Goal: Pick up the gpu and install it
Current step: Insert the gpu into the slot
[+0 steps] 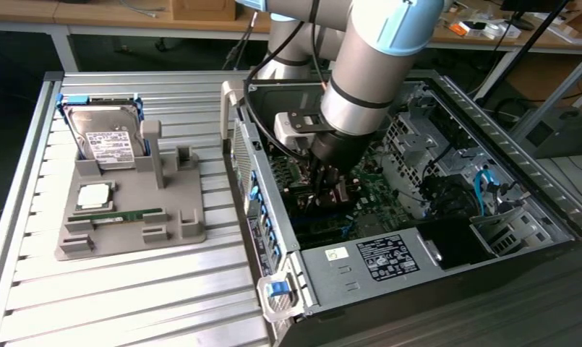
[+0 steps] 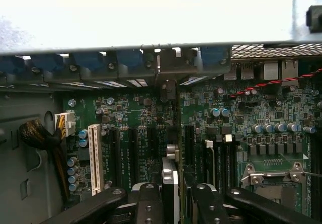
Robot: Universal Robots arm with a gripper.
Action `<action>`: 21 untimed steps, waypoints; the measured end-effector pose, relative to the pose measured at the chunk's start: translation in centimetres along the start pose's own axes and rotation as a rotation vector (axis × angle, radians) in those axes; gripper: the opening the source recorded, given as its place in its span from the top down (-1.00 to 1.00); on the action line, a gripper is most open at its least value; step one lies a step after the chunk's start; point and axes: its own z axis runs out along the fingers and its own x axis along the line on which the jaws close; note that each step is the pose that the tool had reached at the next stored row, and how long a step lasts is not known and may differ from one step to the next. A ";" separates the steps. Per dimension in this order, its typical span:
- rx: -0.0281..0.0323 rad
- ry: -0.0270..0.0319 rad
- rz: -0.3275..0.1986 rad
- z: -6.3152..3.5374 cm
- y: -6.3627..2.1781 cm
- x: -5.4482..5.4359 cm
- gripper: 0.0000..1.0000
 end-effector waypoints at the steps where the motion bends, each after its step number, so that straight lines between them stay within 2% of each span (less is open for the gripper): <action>1: 0.0000 0.0001 0.000 0.05 0.00 0.0 0.46; 9: 0.0018 -0.0017 0.000 -0.11 0.00 0.0 0.46; 14: 0.0018 0.0021 -0.001 -0.56 0.01 0.0 0.46; 21: 0.0014 0.0038 -0.022 -0.58 0.02 0.0 0.46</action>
